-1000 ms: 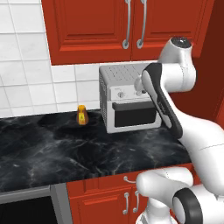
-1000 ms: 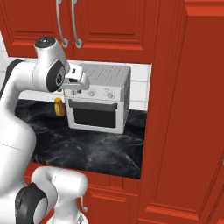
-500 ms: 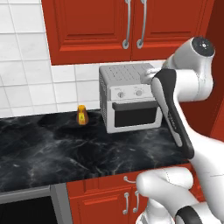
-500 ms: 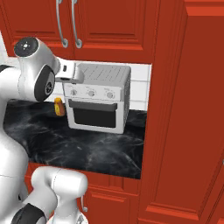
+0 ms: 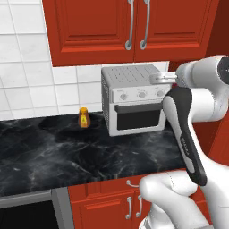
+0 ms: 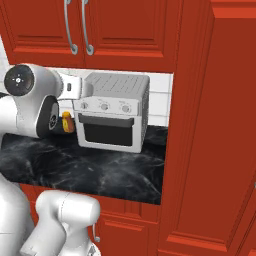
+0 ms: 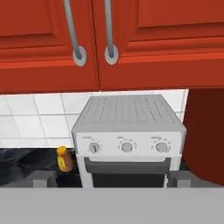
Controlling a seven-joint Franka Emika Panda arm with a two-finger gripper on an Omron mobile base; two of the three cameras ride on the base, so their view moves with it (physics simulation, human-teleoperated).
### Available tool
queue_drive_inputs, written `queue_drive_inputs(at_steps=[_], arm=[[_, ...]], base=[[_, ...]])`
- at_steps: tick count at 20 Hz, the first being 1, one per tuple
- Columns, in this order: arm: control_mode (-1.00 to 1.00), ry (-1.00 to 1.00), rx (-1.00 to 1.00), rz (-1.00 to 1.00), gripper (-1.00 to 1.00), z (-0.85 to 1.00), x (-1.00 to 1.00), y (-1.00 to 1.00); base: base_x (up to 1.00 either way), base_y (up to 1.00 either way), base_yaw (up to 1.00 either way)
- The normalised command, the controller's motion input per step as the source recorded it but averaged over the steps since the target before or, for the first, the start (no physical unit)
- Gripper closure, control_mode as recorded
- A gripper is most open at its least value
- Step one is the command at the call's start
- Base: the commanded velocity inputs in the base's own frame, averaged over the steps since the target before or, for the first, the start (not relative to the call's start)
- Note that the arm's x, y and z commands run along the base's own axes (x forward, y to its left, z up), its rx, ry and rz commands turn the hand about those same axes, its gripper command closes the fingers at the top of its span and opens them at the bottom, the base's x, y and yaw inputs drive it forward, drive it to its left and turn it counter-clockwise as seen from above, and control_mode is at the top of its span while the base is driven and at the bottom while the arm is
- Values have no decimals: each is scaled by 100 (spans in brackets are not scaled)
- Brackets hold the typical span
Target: Pick the bar soap and spray from the cabinet and place them on the counter.
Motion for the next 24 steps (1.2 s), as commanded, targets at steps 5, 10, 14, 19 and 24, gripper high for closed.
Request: queue_drive_inputs(at_steps=[5,10,14,19,24], arm=[[-100,-19,5,0,-100,21,-16,-3],[-100,-24,1,0,-100,24,-17,0],[-100,-29,0,0,-100,24,-21,0],[-100,-15,-1,0,-100,28,-9,0],[-100,-14,0,0,-100,26,0,0]], base=[[0,0,0],[0,0,0],[0,0,0],[0,0,0],[0,0,0]])
